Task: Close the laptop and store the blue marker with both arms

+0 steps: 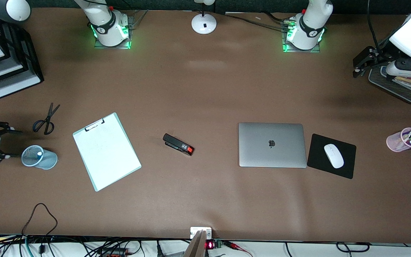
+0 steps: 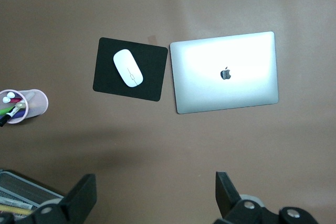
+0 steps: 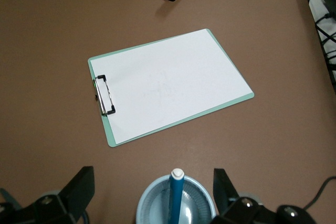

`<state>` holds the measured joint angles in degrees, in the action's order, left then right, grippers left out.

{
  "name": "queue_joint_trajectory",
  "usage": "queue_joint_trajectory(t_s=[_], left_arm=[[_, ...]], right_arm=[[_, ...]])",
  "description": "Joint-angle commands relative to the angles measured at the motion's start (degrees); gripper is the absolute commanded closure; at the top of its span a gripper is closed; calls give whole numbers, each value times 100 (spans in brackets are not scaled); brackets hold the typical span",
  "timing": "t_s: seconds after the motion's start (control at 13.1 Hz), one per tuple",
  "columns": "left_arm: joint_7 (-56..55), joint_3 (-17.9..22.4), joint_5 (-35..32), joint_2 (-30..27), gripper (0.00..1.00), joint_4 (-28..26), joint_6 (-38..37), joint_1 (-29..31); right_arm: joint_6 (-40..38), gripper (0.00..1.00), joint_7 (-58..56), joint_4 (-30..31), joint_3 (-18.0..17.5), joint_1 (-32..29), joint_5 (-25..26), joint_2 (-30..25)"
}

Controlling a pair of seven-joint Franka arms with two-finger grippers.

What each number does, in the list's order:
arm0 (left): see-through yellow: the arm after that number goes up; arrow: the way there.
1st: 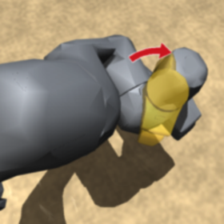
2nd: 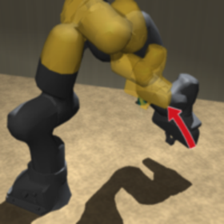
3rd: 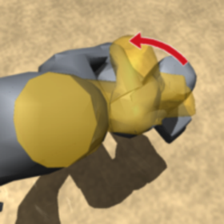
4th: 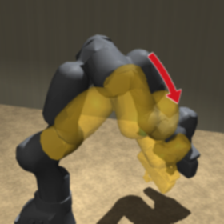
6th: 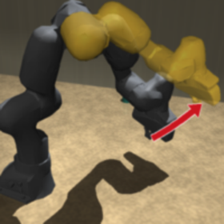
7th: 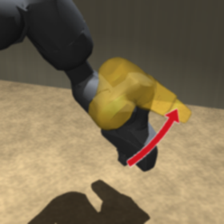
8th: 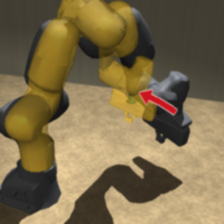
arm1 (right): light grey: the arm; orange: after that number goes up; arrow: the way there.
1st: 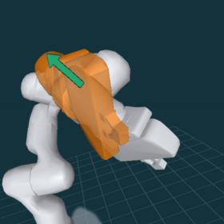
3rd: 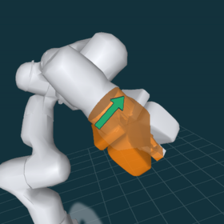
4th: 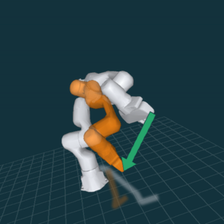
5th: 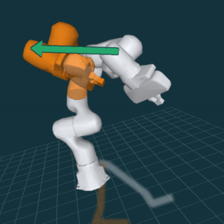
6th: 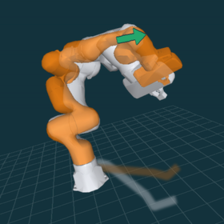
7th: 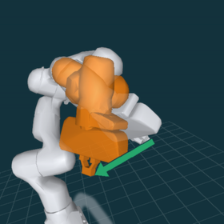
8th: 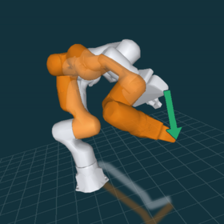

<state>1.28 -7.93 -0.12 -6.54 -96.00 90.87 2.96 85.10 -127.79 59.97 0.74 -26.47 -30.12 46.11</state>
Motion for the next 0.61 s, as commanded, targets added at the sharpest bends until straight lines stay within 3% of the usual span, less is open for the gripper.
queue_joint_trajectory(t_s=[0.0, 0.15, 0.53], left_arm=[[57, 28, 4, 47, 0, 135, -8, -23], [57, 37, 4, 30, 0, 117, -16, -32], [57, 72, 4, 30, 0, 108, -17, -49]], right_arm=[[59, 0, 866, 734, -38, 212, 418, -847], [59, 0, 1473, 789, -38, 379, 717, -1104], [59, 0, 2985, 1209, -38, 511, 727, -1516]])
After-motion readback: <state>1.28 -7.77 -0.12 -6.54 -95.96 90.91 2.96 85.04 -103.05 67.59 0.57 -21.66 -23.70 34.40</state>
